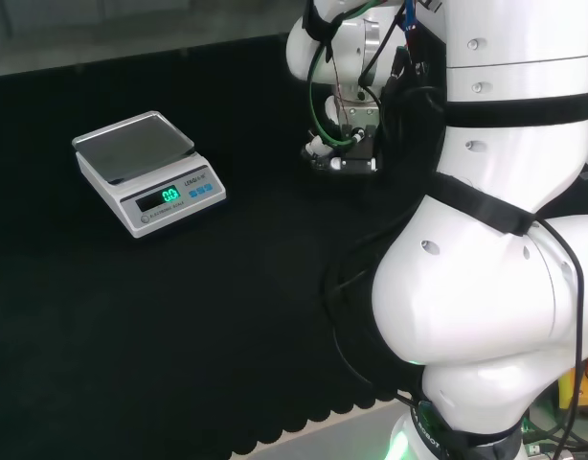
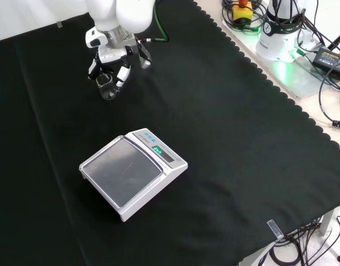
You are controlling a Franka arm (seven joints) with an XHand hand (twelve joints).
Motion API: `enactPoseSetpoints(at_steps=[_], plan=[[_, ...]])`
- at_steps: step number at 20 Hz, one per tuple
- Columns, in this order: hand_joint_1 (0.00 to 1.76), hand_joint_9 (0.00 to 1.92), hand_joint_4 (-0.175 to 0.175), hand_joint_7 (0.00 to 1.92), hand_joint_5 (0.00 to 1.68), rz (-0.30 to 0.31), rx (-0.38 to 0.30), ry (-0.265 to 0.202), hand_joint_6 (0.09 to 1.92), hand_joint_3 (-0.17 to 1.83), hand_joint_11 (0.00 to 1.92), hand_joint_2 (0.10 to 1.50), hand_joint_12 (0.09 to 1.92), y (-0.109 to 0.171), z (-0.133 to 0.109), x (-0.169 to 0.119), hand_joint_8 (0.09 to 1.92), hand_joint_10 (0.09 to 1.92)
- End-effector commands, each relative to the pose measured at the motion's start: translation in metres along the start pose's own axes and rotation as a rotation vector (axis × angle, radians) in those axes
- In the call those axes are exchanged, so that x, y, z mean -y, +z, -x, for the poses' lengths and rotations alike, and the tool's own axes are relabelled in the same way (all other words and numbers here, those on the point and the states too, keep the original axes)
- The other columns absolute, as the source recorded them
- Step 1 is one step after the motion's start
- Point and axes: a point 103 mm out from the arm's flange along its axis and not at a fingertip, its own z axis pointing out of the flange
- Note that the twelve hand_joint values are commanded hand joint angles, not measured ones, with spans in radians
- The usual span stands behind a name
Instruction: Pick up the beaker.
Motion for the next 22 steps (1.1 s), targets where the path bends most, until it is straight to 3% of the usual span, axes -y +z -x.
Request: enactPoseSetpoints(at_steps=[1,3,5,8,15,20,22], plan=[[1.10,1.69,-0.155,1.34,1.00,0.076,0.046,-0.011,0.52,0.32,1.57,0.75,0.70,0.003,-0.001,-0.004,0.46,0.14],[1.15,1.75,-0.108,1.46,1.18,0.117,0.056,-0.027,0.52,0.26,1.62,0.84,0.68,-0.008,-0.002,-0.004,0.37,0.09],[1.19,1.81,-0.134,1.58,1.33,0.147,0.064,-0.049,0.39,0.26,1.66,0.84,0.65,-0.026,-0.003,-0.004,0.28,0.09],[1.22,1.89,-0.170,1.73,1.46,0.157,0.077,-0.080,0.22,0.44,1.72,0.72,0.59,-0.059,-0.003,-0.001,0.14,0.09],[1.23,1.92,-0.175,1.81,1.51,0.095,0.078,-0.162,0.17,0.58,1.72,0.64,0.54,-0.158,-0.004,0.013,0.09,0.09],[1.23,1.92,-0.175,1.82,1.52,0.085,0.083,-0.213,0.16,0.61,1.71,0.62,0.54,-0.224,-0.009,0.035,0.09,0.09],[1.23,1.92,-0.175,1.83,1.53,0.110,0.110,-0.239,0.15,0.61,1.70,0.62,0.53,-0.240,-0.013,0.047,0.09,0.09]])
